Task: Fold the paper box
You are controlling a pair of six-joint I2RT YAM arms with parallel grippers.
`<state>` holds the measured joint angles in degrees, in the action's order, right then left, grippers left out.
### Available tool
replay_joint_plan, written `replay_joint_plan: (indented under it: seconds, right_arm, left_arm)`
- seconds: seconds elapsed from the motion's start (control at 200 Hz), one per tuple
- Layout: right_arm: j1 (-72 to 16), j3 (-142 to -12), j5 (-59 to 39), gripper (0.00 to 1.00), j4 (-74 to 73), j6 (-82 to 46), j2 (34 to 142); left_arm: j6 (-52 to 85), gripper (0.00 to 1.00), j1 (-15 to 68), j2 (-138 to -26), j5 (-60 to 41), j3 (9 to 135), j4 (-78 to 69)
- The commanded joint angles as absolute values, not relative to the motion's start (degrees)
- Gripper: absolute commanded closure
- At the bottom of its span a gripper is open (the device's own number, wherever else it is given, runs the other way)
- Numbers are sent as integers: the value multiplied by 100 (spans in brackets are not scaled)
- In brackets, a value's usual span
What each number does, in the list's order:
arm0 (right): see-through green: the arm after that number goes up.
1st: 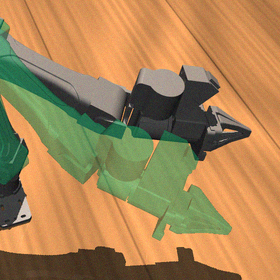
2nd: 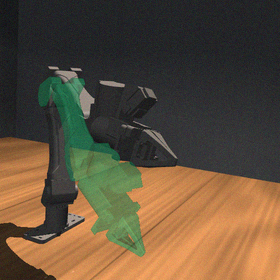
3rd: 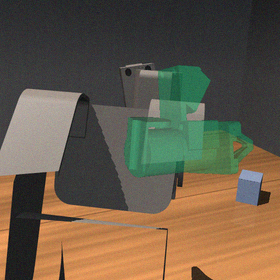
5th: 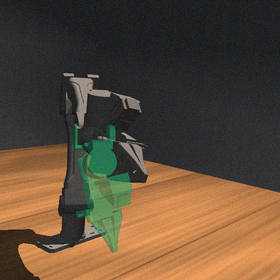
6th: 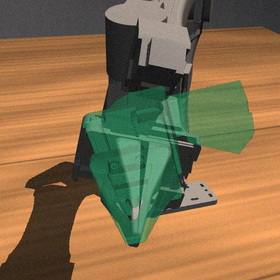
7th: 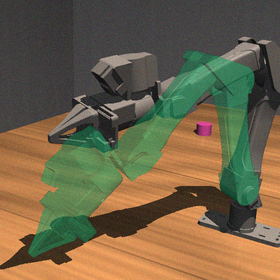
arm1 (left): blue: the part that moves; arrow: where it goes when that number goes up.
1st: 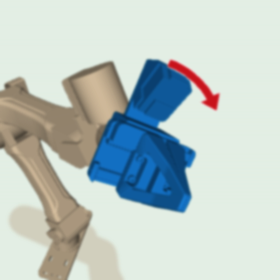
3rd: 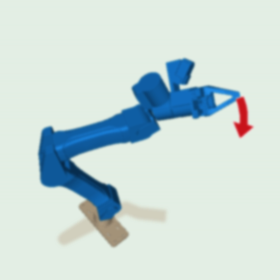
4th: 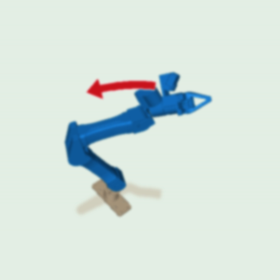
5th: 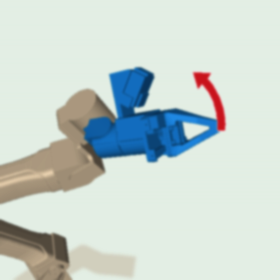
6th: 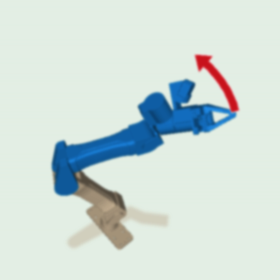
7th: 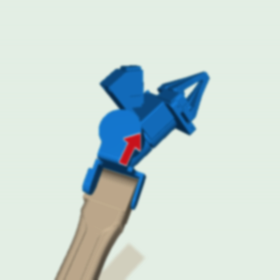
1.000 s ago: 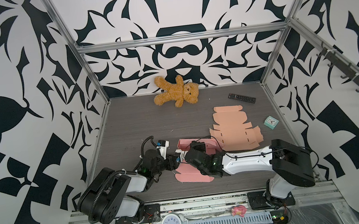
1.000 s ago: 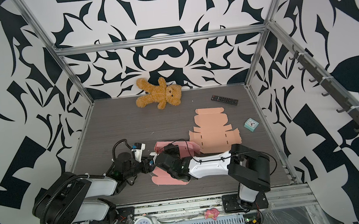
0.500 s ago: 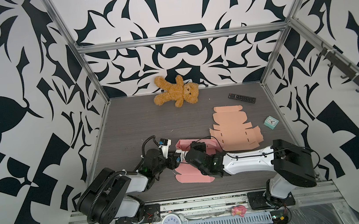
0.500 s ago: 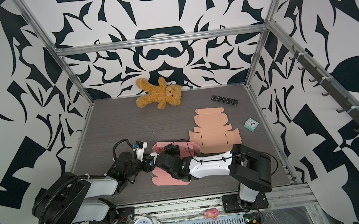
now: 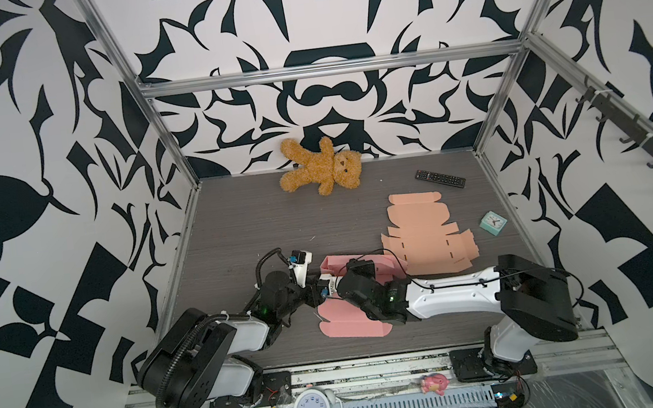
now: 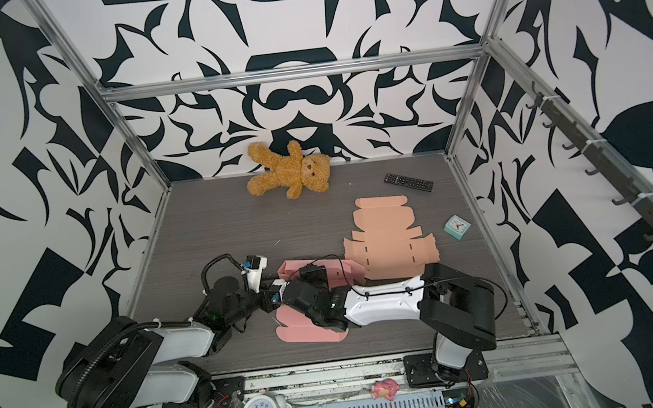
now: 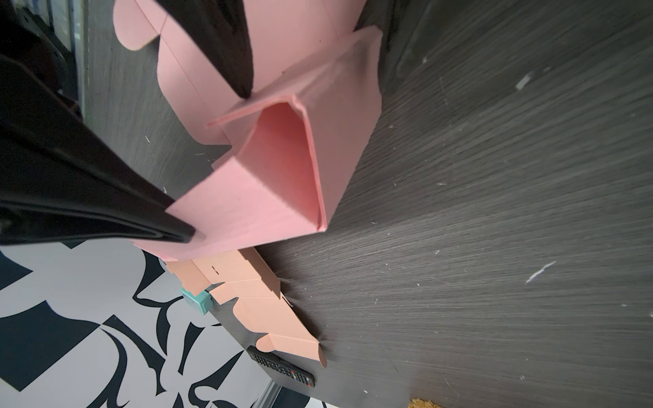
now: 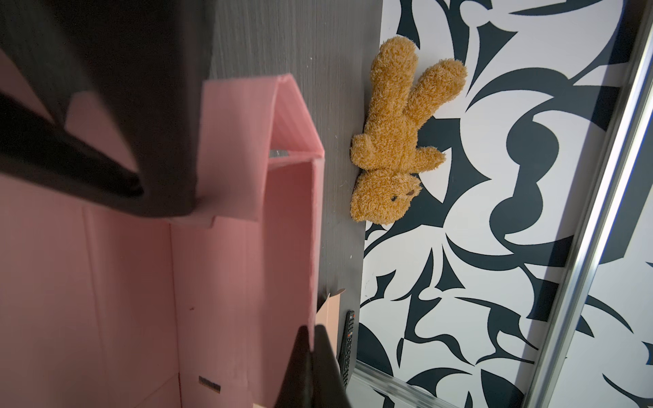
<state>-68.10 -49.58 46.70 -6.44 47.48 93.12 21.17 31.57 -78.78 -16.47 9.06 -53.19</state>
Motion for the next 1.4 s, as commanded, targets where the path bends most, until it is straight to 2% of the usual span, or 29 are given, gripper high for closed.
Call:
replay_joint_plan:
  seconds: [0.0,0.335,0.66,0.835,1.14,1.395]
  right_arm:
    - [-6864,-5010,4562,100,-564,4576,9064]
    - [-6865,-5004,4533,100,-508,4522,9013]
    - [-6864,-4994,4529,100,-448,4492,8884]
    - [-6871,-4984,4511,100,-448,4472,8894]
    - [-6864,-4964,4413,100,-494,4448,8886]
    - [-6864,-4951,4329,100,-516,4351,8954]
  left_arm:
    - [2075,42,3166,-7791,-1641,794,-5572]
    - [2096,47,3167,-7996,-1775,824,-5842]
    - [1965,51,3165,-7950,-1222,746,-5839]
    - [1893,47,3157,-7949,-1207,823,-5763]
    - [1692,45,3161,-8033,-1880,1313,-5383]
    - [1695,50,3161,-8115,-2285,1572,-5157]
